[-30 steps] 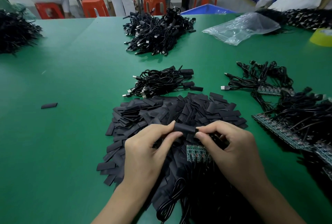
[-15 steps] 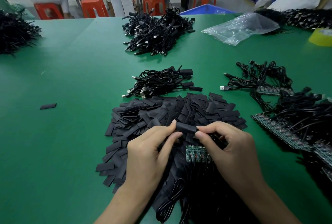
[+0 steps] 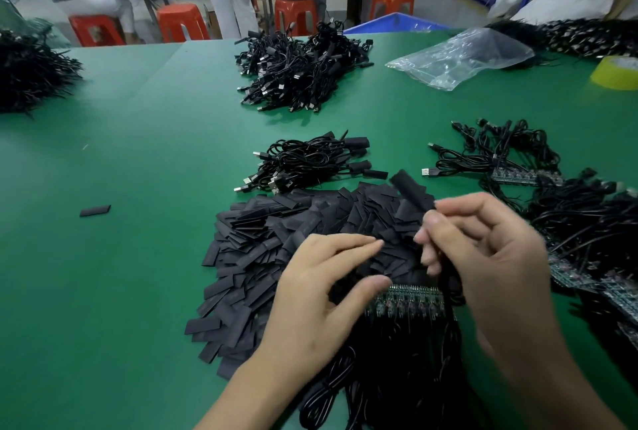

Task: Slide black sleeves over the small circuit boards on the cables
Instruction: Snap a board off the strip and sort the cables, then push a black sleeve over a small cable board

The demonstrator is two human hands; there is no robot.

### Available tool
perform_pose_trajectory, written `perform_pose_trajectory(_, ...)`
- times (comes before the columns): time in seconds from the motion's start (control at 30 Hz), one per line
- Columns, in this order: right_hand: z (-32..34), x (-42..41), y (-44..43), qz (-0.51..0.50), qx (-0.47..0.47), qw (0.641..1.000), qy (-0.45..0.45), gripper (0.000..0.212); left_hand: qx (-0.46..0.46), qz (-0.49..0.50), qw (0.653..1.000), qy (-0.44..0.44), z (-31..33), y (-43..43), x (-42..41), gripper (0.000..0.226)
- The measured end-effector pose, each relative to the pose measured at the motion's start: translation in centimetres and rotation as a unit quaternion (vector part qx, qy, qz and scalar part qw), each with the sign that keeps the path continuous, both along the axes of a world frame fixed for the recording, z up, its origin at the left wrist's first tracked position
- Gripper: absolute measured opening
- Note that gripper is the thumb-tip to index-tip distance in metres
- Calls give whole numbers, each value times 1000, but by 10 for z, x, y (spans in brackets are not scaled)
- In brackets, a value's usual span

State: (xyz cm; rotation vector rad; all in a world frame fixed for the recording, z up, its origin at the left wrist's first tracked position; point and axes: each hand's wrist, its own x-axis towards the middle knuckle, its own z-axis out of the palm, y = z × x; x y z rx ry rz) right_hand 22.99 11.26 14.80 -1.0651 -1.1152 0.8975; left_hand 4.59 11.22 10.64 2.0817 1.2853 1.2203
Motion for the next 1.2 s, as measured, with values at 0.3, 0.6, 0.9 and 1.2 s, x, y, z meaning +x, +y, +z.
perform_pose_trajectory(0.3, 17, -2, 16, 38, -70, 958, 277, 30, -160, -106, 980, -59, 28, 6, 39, 4)
perform_pose_trajectory(0.6, -30, 26, 31, -76, -67, 995, 18, 15, 6, 194, 960, 202, 53, 124, -49, 21)
perform_pose_trajectory(0.9, -41, 23, 26, 12, -1, 965, -262, 6, 15, 269, 904, 332, 38, 187, -66, 43)
perform_pose_trajectory(1.2, -39, 22, 20, 191, 47, 812, -550, 37, -63, 32, 968, 242, 31, 63, -23, 29)
